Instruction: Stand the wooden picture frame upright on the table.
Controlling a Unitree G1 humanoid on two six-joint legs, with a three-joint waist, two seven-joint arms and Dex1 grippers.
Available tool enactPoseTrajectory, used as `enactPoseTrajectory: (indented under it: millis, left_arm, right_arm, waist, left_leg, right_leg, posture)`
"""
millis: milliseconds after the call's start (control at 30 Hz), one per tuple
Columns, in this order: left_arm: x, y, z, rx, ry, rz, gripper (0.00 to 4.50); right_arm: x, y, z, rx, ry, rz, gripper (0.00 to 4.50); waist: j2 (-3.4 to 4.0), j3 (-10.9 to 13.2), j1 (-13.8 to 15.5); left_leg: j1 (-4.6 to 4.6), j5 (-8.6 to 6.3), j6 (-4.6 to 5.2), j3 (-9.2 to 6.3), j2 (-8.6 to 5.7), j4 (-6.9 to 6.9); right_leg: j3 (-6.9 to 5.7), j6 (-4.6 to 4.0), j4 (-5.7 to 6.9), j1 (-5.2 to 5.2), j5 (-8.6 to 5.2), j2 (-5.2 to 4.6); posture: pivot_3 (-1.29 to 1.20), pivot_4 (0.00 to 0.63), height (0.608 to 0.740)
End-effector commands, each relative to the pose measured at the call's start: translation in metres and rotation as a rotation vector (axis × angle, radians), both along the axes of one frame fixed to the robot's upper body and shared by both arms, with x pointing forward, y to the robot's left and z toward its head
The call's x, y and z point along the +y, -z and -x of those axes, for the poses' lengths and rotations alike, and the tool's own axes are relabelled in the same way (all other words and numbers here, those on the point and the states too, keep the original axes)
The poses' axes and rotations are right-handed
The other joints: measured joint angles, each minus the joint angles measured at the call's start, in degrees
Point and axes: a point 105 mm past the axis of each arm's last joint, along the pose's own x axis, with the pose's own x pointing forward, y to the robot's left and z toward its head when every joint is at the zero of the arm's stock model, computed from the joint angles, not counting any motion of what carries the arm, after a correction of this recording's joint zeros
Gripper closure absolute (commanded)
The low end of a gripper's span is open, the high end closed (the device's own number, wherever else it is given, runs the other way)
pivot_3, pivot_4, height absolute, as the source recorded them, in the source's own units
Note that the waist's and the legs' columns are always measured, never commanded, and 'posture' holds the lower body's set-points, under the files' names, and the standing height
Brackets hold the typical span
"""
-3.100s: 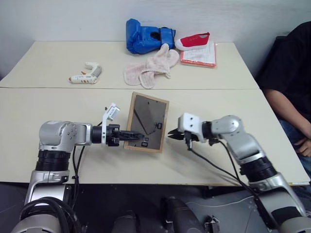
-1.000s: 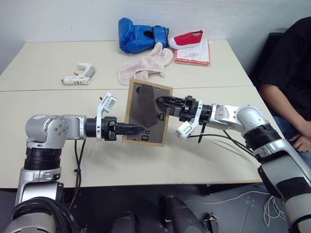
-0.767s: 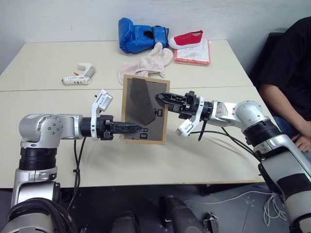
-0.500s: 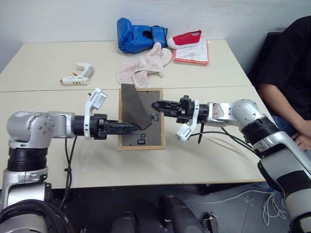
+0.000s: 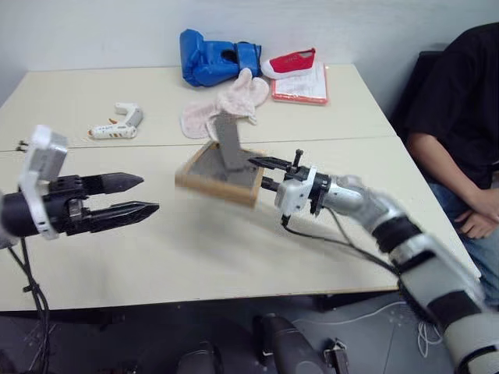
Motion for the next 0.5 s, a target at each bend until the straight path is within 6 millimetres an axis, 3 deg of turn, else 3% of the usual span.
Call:
enactPoseTrajectory:
  millis: [33, 200, 367, 500]
  left_arm:
    - [-0.003, -0.005, 0.003, -0.069, -0.023, 0.024, 0.0]
    - [-0.008, 0.004, 0.002, -0.06, -0.03, 0.017, 0.0]
    - [-0.01, 0.007, 0.0, -0.048, -0.023, 0.003, 0.0]
    - [-0.012, 0.007, -0.003, -0.045, -0.008, -0.004, 0.0]
  right_arm:
    - [0.003, -0.031, 0.012, 0.385, -0.162, -0.217, 3.27]
    - [0.008, -0.015, 0.013, 0.77, -0.166, -0.29, 3.27]
    - [0.011, 0.019, 0.013, 0.953, -0.099, -0.213, 3.27]
    - [0.011, 0.03, 0.017, 1.03, -0.078, -0.184, 3.27]
  waist:
    - [0.01, 0.0, 0.89]
    - [-0.04, -0.03, 1.39]
    - [-0.04, -0.03, 1.32]
    - [-0.03, -0.03, 1.1]
  left_leg:
    - [0.0, -0.01, 0.01, -0.01, -0.01, 0.07]
    - [-0.03, -0.07, 0.02, -0.07, 0.0, 0.04]
    - [-0.13, -0.07, 0.02, -0.04, -0.02, -0.07]
    - [-0.13, -0.06, 0.02, -0.01, -0.03, -0.07]
  right_leg:
    - [-0.01, 0.0, -0.08, 0.0, 0.0, -0.01]
    - [-0.06, -0.01, -0.15, -0.01, 0.0, -0.02]
    - [-0.05, -0.01, -0.28, -0.1, 0.0, -0.02]
    - [-0.02, -0.01, -0.26, -0.13, 0.0, -0.01]
  posture:
    - [0.0, 0.15, 0.74]
    - [0.0, 0.15, 0.74]
    - [0.0, 0.15, 0.74]
    - [0.0, 0.15, 0.74]
